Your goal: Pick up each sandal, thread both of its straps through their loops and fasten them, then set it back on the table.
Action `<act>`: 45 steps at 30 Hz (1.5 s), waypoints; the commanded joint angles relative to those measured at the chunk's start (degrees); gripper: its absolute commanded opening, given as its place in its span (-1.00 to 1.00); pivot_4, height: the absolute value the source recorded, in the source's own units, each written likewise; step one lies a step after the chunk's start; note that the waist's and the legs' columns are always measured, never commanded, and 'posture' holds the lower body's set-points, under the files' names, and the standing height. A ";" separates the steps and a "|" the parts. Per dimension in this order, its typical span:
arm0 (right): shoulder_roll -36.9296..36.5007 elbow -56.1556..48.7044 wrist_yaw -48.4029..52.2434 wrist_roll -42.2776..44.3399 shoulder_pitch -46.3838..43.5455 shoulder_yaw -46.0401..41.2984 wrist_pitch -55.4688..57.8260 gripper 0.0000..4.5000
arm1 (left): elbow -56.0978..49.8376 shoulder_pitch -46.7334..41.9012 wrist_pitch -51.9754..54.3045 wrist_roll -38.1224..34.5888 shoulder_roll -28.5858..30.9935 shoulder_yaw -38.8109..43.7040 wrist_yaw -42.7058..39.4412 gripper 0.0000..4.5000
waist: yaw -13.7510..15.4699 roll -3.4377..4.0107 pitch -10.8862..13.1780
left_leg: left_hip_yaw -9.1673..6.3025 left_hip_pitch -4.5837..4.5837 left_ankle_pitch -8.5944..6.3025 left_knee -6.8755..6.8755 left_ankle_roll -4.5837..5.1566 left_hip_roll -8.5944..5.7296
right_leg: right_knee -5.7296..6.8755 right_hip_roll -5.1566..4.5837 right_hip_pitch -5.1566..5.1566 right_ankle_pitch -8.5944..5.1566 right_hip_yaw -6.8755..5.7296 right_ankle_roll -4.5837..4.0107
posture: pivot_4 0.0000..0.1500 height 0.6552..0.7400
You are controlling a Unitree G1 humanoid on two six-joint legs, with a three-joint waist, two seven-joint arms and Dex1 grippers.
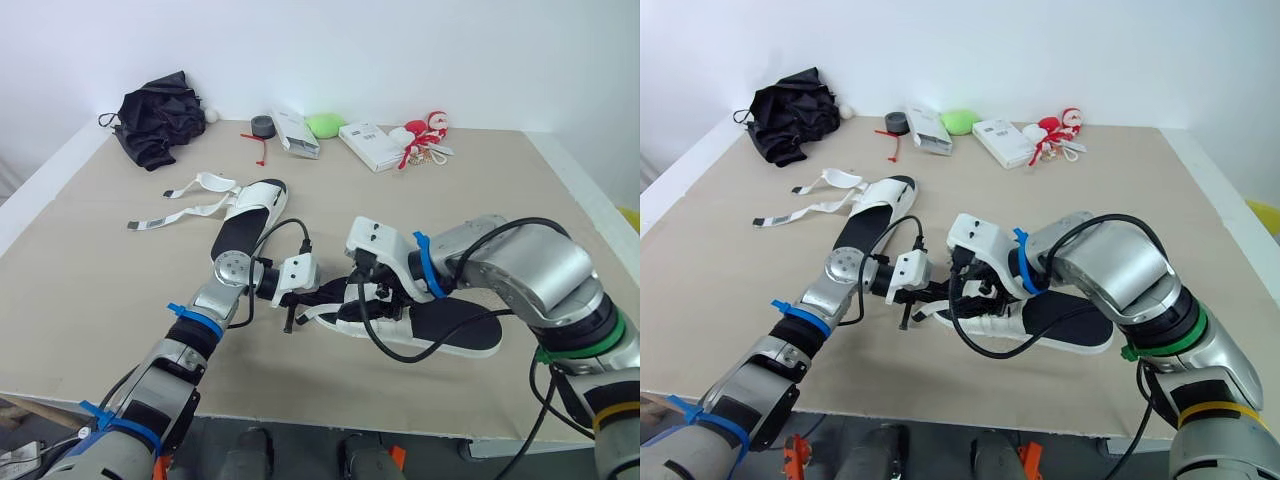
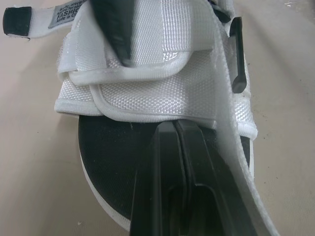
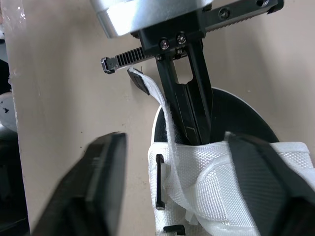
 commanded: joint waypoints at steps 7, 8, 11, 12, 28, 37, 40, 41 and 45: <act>-2.25 -0.64 2.03 0.55 -0.60 1.91 -1.86 -0.95 | 2.66 2.19 1.29 3.71 -0.74 -2.90 0.70 -1.00 | 0.01 0.00 0.00 | 0.00 0.00 0.00 0.00 0.00 0.00 | 0.00 -0.02 0.00 -0.01 0.00 0.01 | 1.00 0.95; -2.26 -0.33 2.03 0.32 -0.59 2.10 -2.24 -0.95 | 2.65 2.22 1.30 3.69 -0.76 -2.88 0.73 -1.00 | 0.01 0.00 0.00 | 0.00 0.00 0.00 0.00 0.00 0.00 | 0.00 -0.02 0.00 -0.01 0.00 0.01 | 1.00 0.95; -2.02 0.95 2.32 0.15 -0.87 1.29 -4.08 -0.95 | 2.60 2.50 1.30 3.68 -0.73 -2.88 0.78 -1.00 | 0.01 0.00 0.00 | 0.00 0.00 0.00 0.00 0.00 -0.01 | 0.00 -0.01 -0.01 -0.01 0.00 0.01 | 1.00 0.95; -2.00 1.32 2.61 0.44 -1.09 0.73 -4.36 -0.95 | 2.54 2.67 1.29 3.68 -0.71 -2.90 0.80 -1.00 | 0.01 -0.01 0.00 | 0.00 0.00 0.00 0.00 0.00 -0.01 | 0.00 -0.02 0.00 -0.01 0.00 0.01 | 1.00 0.95; -7.06 -2.28 8.60 0.58 0.37 -3.48 -16.33 -0.95 | 2.61 2.64 1.28 3.80 -0.98 -2.86 0.67 -1.00 | 0.08 -0.01 0.00 | 0.02 0.01 0.00 0.01 0.00 -0.03 | -0.02 -0.07 0.00 -0.07 -0.01 0.09 | 1.00 0.95; -4.64 -0.96 7.14 -1.22 -1.44 -0.58 -14.60 0.04 | 2.70 2.58 1.18 3.94 -0.81 -2.90 0.53 -1.00 | 0.08 -0.02 0.00 | 0.04 0.01 0.00 0.01 0.00 -0.06 | -0.02 -0.10 0.00 -0.09 -0.01 0.12 | 1.00 0.95; -2.55 0.58 6.37 -2.57 -2.29 1.86 -13.25 0.04 | 2.89 2.47 1.04 3.96 -0.87 -2.95 0.48 -1.00 | 0.08 -0.02 0.00 | 0.07 0.03 0.00 0.01 0.00 -0.01 | -0.02 -0.10 -0.01 -0.06 -0.02 0.04 | 1.00 0.95; -2.08 0.87 6.11 -3.03 -2.44 2.65 -12.98 0.04 | 2.92 2.47 1.02 3.97 -0.92 -2.97 0.48 -1.00 | 0.12 -0.02 0.00 | 0.04 0.02 0.00 0.01 0.00 -0.02 | -0.02 -0.09 -0.01 -0.06 -0.03 0.04 | 1.00 0.95; -1.38 1.51 5.80 -5.00 -2.99 5.54 -12.55 0.04 | 2.92 2.55 0.95 4.02 -1.03 -2.99 0.49 -1.00 | 0.13 -0.02 0.00 | 0.08 0.00 0.00 0.01 0.00 -0.07 | -0.02 -0.17 -0.01 -0.07 -0.02 0.03 | 1.00 0.95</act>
